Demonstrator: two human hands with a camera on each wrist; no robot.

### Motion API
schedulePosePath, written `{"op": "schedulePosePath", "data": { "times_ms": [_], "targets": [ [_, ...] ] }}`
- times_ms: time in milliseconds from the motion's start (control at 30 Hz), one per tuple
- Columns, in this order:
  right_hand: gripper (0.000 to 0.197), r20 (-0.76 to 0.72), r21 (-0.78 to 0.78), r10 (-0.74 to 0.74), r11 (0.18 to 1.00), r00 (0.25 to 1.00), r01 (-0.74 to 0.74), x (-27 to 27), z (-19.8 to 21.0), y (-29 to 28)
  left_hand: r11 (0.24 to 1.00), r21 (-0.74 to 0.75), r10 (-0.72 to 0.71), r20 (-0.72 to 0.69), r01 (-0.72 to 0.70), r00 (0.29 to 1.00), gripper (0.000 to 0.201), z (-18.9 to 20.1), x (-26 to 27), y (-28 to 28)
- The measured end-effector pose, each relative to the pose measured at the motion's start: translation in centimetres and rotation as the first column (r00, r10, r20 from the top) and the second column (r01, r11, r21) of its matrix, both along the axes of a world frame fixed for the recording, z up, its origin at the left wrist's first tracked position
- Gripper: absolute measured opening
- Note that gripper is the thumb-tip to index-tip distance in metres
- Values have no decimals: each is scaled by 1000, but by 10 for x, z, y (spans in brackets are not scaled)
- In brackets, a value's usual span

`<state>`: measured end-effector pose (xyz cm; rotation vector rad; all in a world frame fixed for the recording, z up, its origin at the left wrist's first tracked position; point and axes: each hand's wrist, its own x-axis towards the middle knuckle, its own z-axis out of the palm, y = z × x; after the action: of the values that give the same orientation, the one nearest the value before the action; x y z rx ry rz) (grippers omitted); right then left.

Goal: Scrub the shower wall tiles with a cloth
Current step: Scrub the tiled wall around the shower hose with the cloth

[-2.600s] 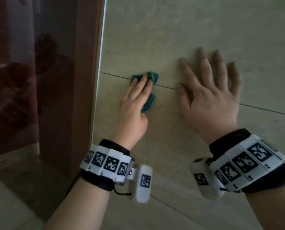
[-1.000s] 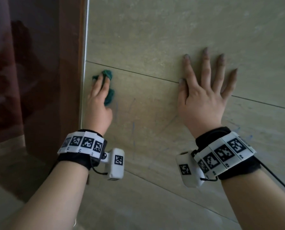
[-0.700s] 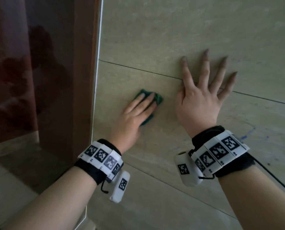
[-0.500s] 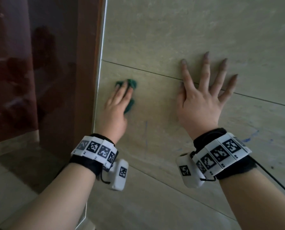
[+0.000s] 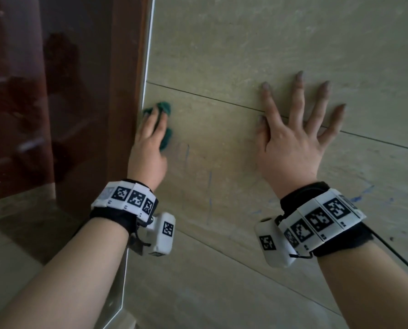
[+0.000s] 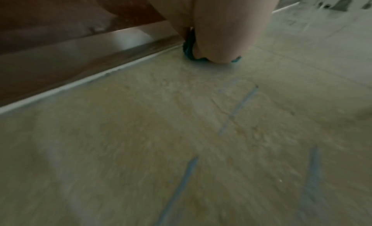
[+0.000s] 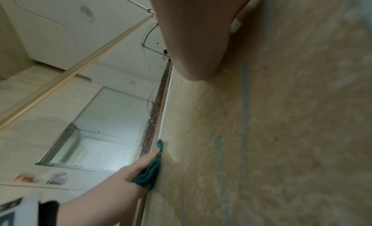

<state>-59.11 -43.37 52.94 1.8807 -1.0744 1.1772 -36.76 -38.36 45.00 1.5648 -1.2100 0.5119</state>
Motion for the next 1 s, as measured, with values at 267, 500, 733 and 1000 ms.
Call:
{"op": "schedulePosePath", "data": {
  "times_ms": [267, 500, 733, 1000],
  "targets": [
    [48, 10, 13, 9, 1000, 1000, -9, 2, -2, 3, 983, -27, -177, 161, 184, 971, 92, -58, -60, -8],
    [48, -7, 20, 12, 1000, 1000, -12, -1, 0, 5, 982, 63, -186, 441, 176, 878, 93, -42, -35, -9],
    [49, -27, 46, -9, 999, 1000, 10, -2, 0, 8, 997, 49, 59, -68, -56, 996, 87, -41, 3, 0],
    [50, -17, 40, 1, 999, 1000, 0, 0, -2, 8, 972, 224, 121, -190, -77, 974, 89, -102, -20, 7]
  ]
}}
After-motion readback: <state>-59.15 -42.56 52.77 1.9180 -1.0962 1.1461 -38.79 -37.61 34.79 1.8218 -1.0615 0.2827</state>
